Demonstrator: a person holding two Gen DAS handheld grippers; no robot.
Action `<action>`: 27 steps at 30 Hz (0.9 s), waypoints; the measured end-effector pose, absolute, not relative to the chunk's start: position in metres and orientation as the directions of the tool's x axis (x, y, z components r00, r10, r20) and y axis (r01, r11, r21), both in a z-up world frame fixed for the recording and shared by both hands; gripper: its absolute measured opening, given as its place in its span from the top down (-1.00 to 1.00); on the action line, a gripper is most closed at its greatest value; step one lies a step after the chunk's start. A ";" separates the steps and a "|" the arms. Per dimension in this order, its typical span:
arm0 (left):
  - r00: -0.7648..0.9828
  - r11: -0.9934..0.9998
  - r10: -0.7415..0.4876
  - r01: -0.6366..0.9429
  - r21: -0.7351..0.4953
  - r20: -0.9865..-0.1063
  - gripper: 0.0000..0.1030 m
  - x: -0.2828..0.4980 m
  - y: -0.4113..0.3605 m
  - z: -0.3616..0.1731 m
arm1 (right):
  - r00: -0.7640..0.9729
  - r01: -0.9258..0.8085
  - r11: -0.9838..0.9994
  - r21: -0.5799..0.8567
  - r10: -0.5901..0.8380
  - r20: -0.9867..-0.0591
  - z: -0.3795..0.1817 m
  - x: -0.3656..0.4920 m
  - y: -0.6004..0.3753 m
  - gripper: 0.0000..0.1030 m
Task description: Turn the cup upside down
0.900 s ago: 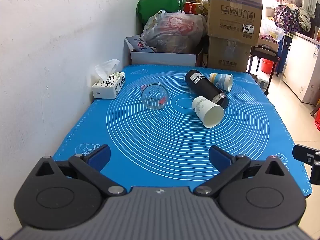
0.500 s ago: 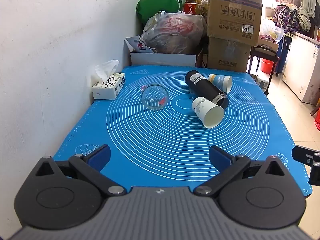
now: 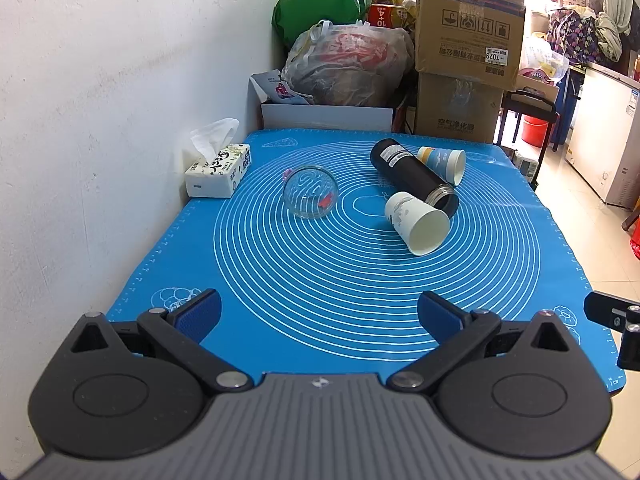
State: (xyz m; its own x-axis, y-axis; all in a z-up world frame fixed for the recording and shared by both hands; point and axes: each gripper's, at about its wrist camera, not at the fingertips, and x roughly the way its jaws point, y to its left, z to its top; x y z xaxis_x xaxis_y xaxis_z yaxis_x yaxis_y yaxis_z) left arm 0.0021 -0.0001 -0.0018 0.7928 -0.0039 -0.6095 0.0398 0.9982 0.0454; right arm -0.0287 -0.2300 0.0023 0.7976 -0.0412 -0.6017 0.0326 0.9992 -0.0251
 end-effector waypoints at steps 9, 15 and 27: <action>0.794 0.998 -0.003 0.044 0.052 -0.608 -1.00 0.003 -0.001 -0.002 | 0.796 0.032 0.999 -0.026 -0.041 -0.604 0.003 -0.028 -0.230 -1.00; 0.793 0.998 -0.002 0.043 0.053 -0.609 -1.00 0.003 -0.002 -0.003 | 0.793 0.030 0.999 -0.026 -0.040 -0.608 0.001 -0.027 -0.230 -1.00; 0.794 0.997 -0.003 0.046 0.055 -0.608 -1.00 0.003 -0.001 -0.003 | 0.789 0.032 0.999 -0.027 -0.042 -0.613 -0.005 -0.028 -0.233 -1.00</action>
